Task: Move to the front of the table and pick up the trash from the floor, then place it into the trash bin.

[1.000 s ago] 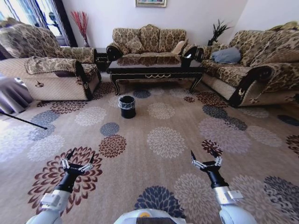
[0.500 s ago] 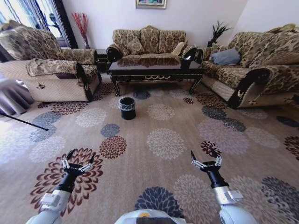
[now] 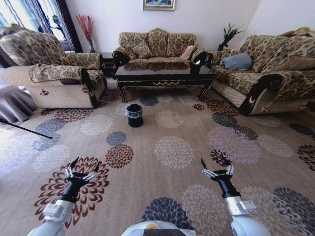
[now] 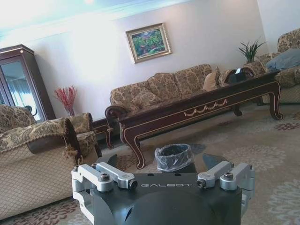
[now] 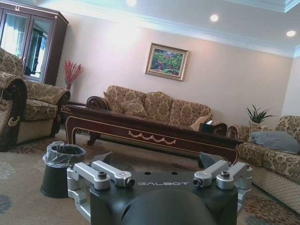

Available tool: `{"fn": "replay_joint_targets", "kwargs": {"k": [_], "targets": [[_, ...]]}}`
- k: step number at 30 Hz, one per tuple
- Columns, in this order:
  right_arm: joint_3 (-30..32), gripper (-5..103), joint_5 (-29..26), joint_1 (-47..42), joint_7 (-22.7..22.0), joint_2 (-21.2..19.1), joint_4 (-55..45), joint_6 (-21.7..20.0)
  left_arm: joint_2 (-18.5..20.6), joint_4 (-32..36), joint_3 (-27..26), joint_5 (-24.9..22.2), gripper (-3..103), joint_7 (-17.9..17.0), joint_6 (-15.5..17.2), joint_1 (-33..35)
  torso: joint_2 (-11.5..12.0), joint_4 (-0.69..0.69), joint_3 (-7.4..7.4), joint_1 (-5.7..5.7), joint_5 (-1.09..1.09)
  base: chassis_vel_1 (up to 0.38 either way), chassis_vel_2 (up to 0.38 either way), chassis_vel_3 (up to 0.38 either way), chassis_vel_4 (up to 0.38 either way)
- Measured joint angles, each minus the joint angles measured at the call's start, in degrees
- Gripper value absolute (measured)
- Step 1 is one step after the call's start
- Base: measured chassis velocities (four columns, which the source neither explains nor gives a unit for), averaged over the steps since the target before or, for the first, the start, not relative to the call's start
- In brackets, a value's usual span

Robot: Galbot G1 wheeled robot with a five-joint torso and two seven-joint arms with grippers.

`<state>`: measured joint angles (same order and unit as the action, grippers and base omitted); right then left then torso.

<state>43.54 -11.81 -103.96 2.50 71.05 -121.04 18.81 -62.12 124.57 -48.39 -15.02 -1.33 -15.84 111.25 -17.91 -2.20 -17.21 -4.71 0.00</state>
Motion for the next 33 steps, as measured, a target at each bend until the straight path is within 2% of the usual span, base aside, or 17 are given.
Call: {"fn": "replay_joint_targets", "kwargs": {"k": [33], "targets": [[0.0, 100, 0.0, 0.0, 0.0, 0.0, 0.0, 0.0, 0.0, 0.0, 0.0, 0.0, 100, 0.0, 0.0, 0.0, -7.5, 0.00, -5.00, -2.47, 0.00, 0.000, 0.000, 0.000, 0.000]]}}
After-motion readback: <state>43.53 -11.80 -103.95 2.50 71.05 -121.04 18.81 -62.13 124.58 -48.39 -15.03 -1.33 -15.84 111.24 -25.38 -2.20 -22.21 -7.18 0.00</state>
